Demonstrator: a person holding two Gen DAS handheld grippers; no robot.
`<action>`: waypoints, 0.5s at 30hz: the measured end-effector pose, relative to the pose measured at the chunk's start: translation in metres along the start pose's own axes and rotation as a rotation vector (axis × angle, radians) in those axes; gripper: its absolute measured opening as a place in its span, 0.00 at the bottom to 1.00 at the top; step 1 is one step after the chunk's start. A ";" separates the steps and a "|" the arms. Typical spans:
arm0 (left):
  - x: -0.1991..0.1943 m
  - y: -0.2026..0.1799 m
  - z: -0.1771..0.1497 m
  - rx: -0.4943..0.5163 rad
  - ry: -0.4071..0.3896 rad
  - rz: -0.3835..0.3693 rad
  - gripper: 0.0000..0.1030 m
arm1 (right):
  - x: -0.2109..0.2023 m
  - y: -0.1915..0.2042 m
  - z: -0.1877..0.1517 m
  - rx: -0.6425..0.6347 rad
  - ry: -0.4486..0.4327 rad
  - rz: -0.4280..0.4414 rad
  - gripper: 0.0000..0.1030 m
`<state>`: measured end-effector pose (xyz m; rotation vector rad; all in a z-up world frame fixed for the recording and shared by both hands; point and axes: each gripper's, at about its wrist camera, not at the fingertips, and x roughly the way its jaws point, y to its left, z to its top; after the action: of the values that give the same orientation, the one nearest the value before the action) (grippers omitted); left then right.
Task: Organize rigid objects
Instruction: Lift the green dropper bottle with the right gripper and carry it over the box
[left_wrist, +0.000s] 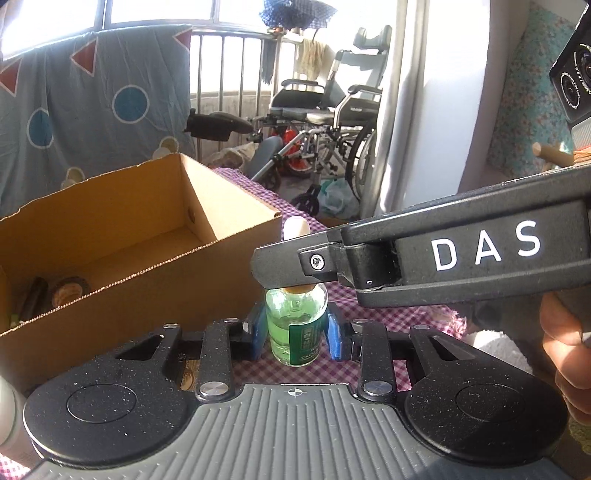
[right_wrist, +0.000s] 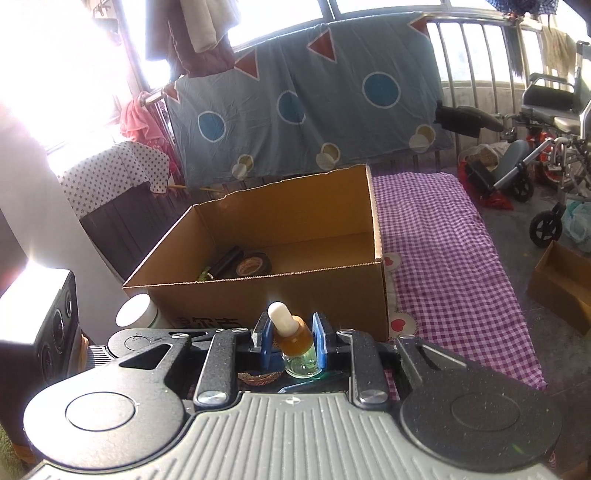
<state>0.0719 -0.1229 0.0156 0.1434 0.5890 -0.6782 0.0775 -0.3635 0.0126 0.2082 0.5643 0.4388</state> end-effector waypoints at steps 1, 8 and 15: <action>-0.007 0.003 0.008 0.003 -0.013 0.011 0.31 | -0.003 0.004 0.009 -0.015 -0.013 0.014 0.24; -0.027 0.047 0.066 -0.036 -0.019 0.055 0.31 | 0.021 0.028 0.083 -0.105 -0.028 0.120 0.24; 0.018 0.115 0.099 -0.165 0.142 0.060 0.31 | 0.108 0.027 0.132 -0.075 0.098 0.181 0.24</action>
<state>0.2016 -0.0739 0.0806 0.0549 0.7711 -0.5617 0.2231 -0.3003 0.0790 0.1670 0.6262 0.6475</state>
